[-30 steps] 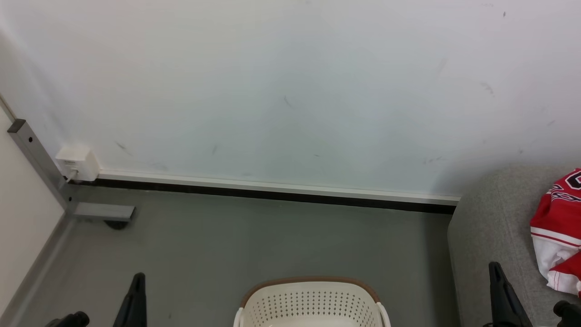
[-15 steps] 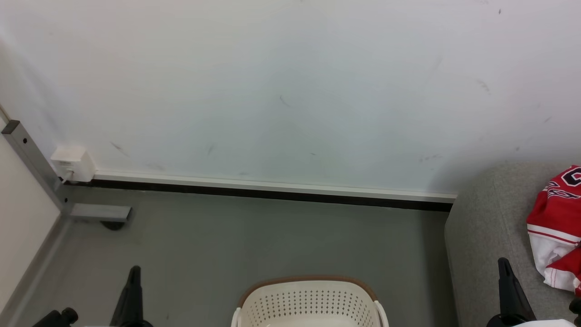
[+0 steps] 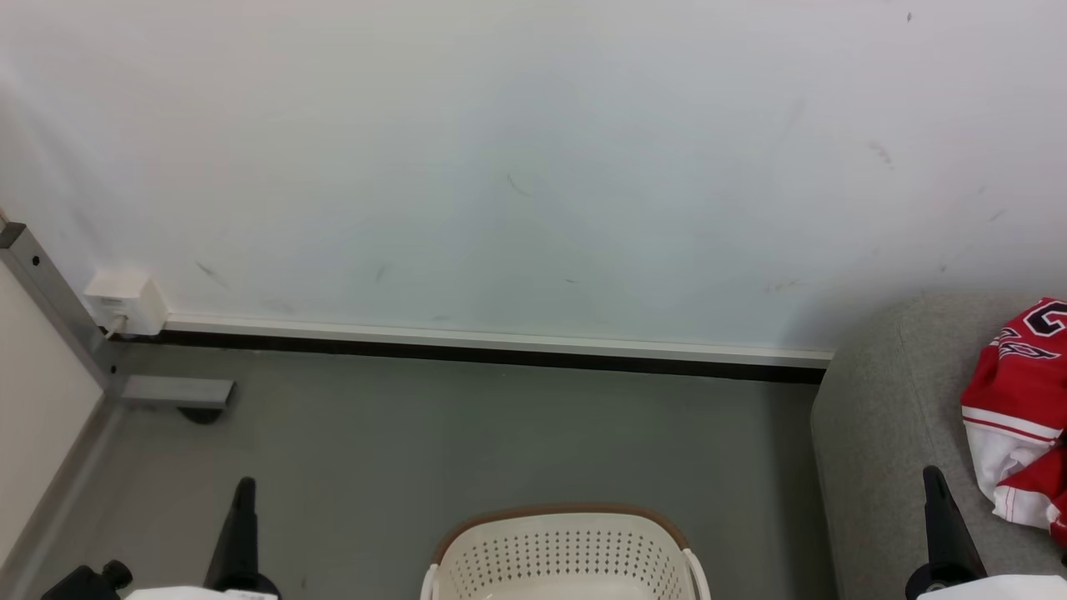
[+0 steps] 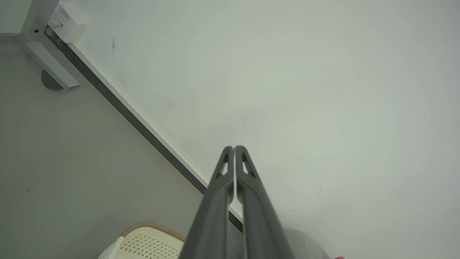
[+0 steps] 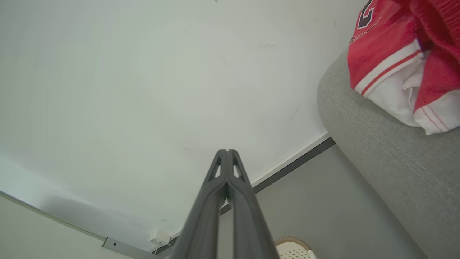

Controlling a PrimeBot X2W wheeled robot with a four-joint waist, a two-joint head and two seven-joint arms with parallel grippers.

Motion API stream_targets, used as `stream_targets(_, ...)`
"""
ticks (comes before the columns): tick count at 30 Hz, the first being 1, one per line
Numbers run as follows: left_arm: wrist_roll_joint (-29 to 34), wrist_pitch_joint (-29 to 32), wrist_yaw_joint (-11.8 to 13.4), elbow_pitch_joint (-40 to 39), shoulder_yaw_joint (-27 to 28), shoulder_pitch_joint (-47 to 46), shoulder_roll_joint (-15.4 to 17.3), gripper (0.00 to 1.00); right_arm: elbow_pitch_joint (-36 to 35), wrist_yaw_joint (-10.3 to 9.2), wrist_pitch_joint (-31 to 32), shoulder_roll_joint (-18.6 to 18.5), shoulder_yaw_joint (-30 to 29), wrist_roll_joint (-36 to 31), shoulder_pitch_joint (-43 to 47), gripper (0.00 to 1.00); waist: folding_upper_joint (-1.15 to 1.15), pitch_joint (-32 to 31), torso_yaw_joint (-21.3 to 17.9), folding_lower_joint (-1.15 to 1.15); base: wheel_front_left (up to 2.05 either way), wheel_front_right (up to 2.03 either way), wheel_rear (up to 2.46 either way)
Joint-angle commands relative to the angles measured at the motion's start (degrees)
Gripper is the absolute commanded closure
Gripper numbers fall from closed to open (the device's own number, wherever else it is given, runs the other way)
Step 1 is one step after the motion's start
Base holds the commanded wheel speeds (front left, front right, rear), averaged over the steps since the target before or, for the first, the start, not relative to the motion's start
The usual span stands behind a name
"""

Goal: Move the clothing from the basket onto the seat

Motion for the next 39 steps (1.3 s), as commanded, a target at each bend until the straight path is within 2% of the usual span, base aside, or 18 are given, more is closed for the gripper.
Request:
stream_targets(1,-2.05,0.5,0.13,-0.74,0.27,-1.32,0.06,1.0,-0.27,-0.05,0.46,-0.48,-0.43,1.69,-1.62,1.0,0.0,0.02,-0.05,0.0,0.0,0.0,0.0)
stream_targets(39,-23.57,6.41,1.31,-1.23,1.36,-3.71,-0.72,1.0,0.72,-0.08,5.16,-1.46,-1.71,23.47,-3.86,1.0,0.0,0.65,-1.62,0.0,0.0,0.0,0.0)
